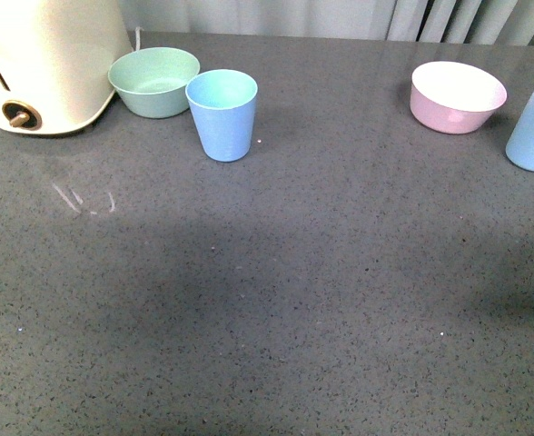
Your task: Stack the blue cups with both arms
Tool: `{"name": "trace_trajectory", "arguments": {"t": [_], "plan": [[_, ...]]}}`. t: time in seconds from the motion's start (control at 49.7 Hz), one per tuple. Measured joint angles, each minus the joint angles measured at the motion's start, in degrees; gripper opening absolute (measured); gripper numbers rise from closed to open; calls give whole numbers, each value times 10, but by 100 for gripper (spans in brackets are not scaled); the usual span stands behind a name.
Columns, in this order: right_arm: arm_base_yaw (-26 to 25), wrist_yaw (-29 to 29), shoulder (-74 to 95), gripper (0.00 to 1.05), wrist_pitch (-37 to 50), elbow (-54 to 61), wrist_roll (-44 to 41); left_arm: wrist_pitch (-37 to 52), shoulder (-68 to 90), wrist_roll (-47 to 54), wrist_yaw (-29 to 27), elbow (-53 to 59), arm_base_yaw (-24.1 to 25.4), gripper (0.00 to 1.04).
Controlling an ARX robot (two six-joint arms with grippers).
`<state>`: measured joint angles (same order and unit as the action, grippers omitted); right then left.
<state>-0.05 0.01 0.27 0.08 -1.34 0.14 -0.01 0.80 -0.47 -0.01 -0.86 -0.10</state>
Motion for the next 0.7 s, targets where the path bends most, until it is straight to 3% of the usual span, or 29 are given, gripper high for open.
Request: {"name": "trace_trajectory", "arguments": {"t": [0.704], "plan": [[0, 0, 0, 96, 0, 0, 0, 0, 0, 0, 0, 0, 0, 96]]}}
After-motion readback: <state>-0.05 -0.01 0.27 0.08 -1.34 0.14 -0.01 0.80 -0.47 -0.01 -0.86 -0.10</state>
